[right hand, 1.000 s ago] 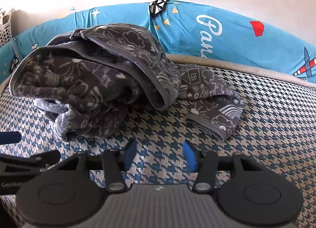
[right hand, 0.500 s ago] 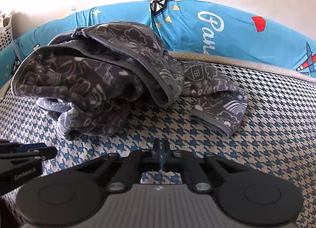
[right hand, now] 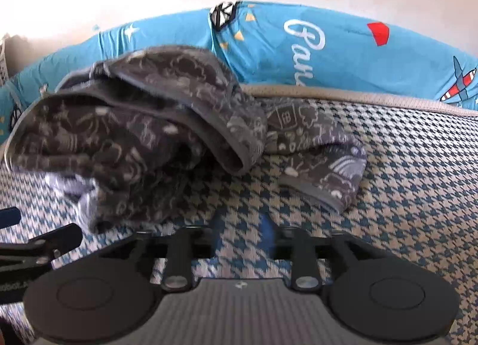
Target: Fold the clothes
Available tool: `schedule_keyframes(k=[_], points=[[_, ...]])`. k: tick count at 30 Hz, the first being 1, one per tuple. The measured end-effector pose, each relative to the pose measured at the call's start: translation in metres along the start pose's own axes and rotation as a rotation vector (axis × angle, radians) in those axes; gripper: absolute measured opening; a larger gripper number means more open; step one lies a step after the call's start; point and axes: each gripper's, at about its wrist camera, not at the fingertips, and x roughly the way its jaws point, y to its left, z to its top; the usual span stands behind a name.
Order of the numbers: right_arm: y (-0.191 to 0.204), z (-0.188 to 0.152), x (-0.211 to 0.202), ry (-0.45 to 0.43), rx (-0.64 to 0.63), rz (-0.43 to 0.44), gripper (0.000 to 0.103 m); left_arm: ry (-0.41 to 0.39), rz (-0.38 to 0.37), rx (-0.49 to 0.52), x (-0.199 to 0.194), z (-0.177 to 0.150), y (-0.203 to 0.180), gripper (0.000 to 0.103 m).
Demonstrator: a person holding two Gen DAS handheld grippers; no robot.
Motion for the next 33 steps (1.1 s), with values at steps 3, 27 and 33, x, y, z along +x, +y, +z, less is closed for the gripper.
schedule_keyframes(k=[3, 27, 33], points=[[-0.001, 0.007, -0.001, -0.048, 0.016, 0.017, 0.057, 0.003, -0.005, -0.015, 0.003, 0.007, 0.004, 0.103], [0.015, 0.057, 0.065, -0.105, 0.039, 0.210, 0.020, -0.020, 0.117, -0.143, 0.040, 0.031, 0.044, 0.103], [0.008, 0.052, 0.042, -0.166, 0.054, 0.219, 0.008, -0.038, 0.142, -0.132, 0.036, 0.029, 0.046, 0.103]])
